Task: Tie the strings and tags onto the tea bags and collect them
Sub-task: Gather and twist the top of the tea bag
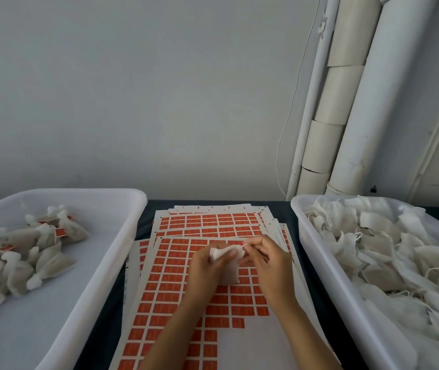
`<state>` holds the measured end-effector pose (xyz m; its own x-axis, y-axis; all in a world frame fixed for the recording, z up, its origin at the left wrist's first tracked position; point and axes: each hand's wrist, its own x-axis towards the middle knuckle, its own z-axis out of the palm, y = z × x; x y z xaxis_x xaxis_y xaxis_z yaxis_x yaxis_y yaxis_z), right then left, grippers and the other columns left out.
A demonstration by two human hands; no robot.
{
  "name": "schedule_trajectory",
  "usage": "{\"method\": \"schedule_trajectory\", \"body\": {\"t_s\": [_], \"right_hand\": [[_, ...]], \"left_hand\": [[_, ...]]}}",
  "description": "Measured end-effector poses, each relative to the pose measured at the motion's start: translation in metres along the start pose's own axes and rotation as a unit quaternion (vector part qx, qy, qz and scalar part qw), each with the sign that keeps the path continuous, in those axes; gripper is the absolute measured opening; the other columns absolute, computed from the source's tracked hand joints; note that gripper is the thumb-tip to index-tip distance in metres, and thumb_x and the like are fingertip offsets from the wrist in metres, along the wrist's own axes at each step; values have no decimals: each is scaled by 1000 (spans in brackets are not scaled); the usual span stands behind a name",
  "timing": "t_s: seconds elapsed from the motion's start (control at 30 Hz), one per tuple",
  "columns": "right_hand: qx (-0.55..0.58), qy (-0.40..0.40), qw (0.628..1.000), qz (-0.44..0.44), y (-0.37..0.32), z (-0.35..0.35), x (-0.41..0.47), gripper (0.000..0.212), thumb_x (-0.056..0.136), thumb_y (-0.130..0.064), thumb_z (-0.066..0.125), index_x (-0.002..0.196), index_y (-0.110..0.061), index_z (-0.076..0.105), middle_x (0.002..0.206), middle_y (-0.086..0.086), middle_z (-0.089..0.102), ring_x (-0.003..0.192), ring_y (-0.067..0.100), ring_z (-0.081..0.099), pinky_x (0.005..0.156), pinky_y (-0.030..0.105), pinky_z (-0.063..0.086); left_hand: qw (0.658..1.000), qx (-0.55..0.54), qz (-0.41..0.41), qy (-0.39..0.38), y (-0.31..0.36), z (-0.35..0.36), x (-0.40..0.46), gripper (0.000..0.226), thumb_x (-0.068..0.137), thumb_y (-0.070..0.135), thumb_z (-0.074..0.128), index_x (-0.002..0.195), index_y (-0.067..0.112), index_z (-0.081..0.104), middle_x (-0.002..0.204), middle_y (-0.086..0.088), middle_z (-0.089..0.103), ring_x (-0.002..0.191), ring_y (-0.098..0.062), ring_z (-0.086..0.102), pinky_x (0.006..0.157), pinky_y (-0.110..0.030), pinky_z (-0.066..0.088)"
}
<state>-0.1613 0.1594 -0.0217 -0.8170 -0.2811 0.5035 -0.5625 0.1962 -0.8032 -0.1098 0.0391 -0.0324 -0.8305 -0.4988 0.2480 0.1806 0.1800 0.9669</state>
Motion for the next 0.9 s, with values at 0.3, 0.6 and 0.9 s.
{"method": "schedule_trajectory", "body": {"t_s": [0.3, 0.6, 0.9], "right_hand": [[-83, -17, 992, -90, -8, -5, 1, 7, 85, -28, 58, 86, -25, 64, 82, -24, 61, 77, -3, 62, 71, 5, 47], [-138, -51, 985, -89, -2, -4, -6, 19, 86, -38, 51, 95, -26, 63, 86, -18, 66, 72, 0, 65, 68, 8, 51], [-180, -46, 980, -68, 4, -2, -6, 20, 85, -23, 64, 76, -30, 48, 67, -22, 54, 59, 2, 59, 56, 2, 44]], "left_hand": [[998, -45, 38, -31, 5, -11, -3, 7, 78, 32, 69, 82, 27, 71, 83, 16, 70, 80, -1, 65, 58, -9, 49], [998, 50, 36, -30, 5, -4, -3, 11, 80, 38, 67, 81, 27, 67, 78, 15, 68, 76, -5, 63, 59, -10, 48], [999, 34, 13, 11, 1, -3, -5, 7, 85, 29, 66, 83, 23, 64, 79, 10, 66, 76, -3, 62, 56, -9, 47]]}}
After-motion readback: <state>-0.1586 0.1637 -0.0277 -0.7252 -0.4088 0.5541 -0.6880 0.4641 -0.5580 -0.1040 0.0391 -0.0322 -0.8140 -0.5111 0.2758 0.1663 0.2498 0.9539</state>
